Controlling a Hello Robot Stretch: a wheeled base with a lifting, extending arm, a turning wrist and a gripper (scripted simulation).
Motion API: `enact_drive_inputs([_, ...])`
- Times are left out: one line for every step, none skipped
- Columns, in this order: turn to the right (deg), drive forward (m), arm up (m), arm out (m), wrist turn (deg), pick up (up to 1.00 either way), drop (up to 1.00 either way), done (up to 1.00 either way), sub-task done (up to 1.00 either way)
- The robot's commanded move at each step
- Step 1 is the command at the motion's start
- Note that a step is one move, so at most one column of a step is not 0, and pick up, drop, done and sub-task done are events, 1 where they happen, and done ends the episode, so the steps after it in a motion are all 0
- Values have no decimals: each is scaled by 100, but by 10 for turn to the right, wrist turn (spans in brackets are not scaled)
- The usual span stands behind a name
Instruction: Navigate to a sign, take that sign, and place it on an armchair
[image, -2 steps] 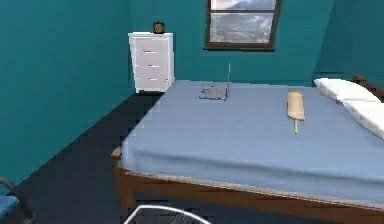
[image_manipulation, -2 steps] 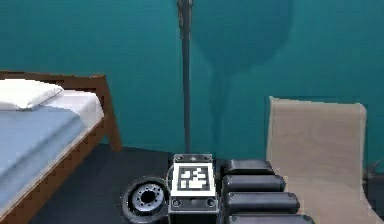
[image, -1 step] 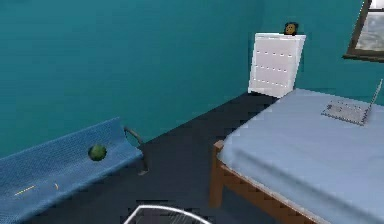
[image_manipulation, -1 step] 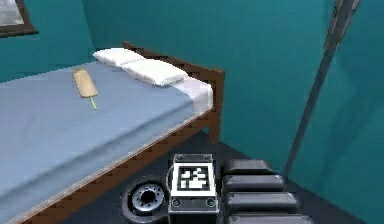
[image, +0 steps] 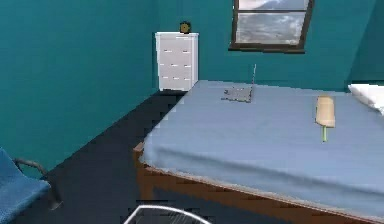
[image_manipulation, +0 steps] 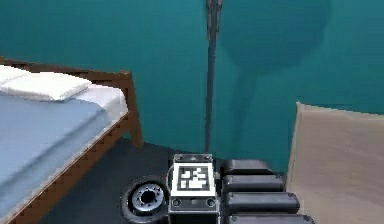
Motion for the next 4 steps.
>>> enact_drive_inputs([-210,0,0,0,0,0,0,0,0])
enact_drive_inputs([-450,0,0,0,0,0,0,0,0])
enact_drive_inputs([-450,0,0,0,0,0,0,0,0])
enact_drive_inputs([-450,0,0,0,0,0,0,0,0])
